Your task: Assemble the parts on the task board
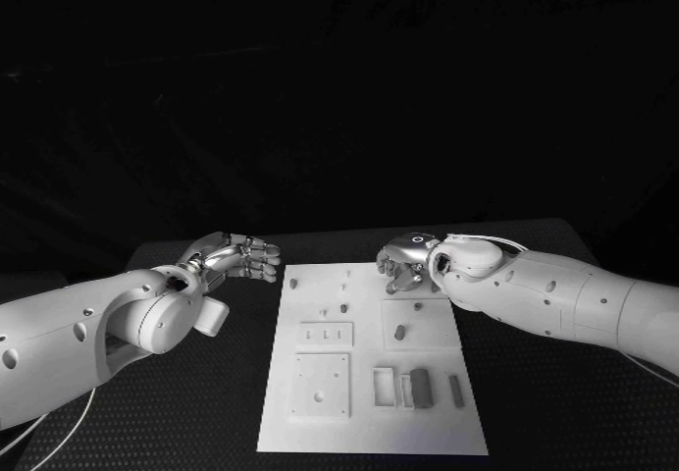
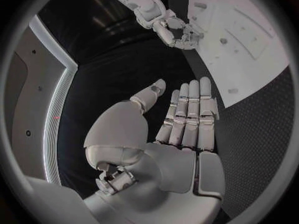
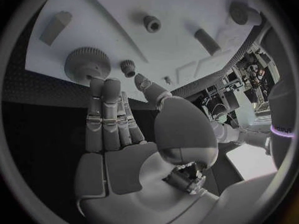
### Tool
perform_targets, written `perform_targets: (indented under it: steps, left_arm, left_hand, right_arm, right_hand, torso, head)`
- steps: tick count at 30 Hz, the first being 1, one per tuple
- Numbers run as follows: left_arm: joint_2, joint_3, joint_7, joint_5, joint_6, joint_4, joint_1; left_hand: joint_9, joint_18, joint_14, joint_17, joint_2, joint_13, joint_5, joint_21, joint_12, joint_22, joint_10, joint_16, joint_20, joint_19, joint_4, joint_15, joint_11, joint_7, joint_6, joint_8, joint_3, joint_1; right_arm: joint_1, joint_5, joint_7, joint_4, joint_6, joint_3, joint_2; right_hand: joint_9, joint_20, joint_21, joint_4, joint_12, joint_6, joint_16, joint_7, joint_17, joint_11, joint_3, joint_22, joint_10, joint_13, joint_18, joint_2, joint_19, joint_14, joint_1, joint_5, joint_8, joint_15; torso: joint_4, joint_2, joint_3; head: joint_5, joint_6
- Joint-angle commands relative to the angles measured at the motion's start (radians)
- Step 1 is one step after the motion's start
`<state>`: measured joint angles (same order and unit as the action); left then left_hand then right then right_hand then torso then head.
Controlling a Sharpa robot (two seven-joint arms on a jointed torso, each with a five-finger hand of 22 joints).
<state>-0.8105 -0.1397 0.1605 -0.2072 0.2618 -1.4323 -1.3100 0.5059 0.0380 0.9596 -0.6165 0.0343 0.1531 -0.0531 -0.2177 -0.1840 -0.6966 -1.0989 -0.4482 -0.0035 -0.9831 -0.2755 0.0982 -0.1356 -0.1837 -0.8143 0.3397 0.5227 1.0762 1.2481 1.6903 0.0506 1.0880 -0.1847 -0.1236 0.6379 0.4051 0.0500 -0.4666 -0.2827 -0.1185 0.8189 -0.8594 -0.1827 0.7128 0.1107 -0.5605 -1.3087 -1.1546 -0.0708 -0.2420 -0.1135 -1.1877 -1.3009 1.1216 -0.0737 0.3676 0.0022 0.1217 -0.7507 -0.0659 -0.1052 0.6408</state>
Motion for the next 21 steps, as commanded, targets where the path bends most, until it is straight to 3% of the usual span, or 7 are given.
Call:
perform_targets:
  steps: [1,6,21]
  left_arm:
    - [-0.001,0.001,0.010,-0.005,-0.017,-0.002,-0.002]
    - [-0.004,0.001,0.009,-0.005,-0.017,0.000,-0.002]
    - [-0.003,0.001,0.007,-0.008,-0.023,0.002,-0.003]
  left_hand:
    - [-0.001,0.019,0.006,-0.002,0.002,0.001,-0.001,-0.002,0.004,-0.002,-0.004,0.006,0.002,-0.002,0.003,0.001,-0.001,-0.004,-0.001,-0.004,-0.003,-0.012]
    - [-0.002,0.019,0.006,-0.003,0.003,0.002,-0.001,-0.002,0.005,-0.002,-0.004,0.007,0.002,-0.002,0.004,0.001,-0.001,-0.004,-0.001,-0.004,-0.003,-0.013]
    - [-0.002,0.019,0.006,-0.006,0.003,0.003,-0.001,-0.002,0.008,-0.004,-0.005,0.010,0.002,-0.001,0.006,0.002,-0.001,-0.004,-0.002,-0.005,-0.004,-0.017]
  right_arm:
    - [0.000,0.028,-0.008,0.009,0.032,-0.001,0.006]
    - [-0.001,0.028,-0.008,0.019,0.038,-0.003,0.016]
    - [-0.007,0.035,-0.009,0.026,0.047,-0.007,0.023]
  right_hand:
    - [0.001,-0.005,-0.007,0.003,0.007,0.007,-0.007,0.003,0.001,0.002,-0.004,-0.026,-0.007,-0.001,-0.020,-0.013,0.002,0.005,-0.002,-0.007,-0.007,-0.002]
    - [0.001,-0.006,-0.011,0.005,0.009,0.008,-0.009,0.004,0.001,0.002,-0.005,-0.025,-0.008,-0.001,-0.020,-0.016,0.003,0.006,-0.006,-0.007,-0.008,-0.002]
    - [0.002,-0.006,-0.018,0.006,0.013,0.013,-0.011,0.007,-0.001,0.002,-0.010,-0.025,-0.008,0.000,-0.020,-0.020,0.007,0.008,-0.008,-0.007,-0.007,-0.002]
  torso:
    - [0.0020,-0.008,-0.0041]
    - [0.0029,-0.014,-0.0078]
    - [0.0056,-0.025,-0.0130]
  head:
    - [-0.003,-0.002]
    - [-0.001,-0.004]
    - [-0.005,-0.009]
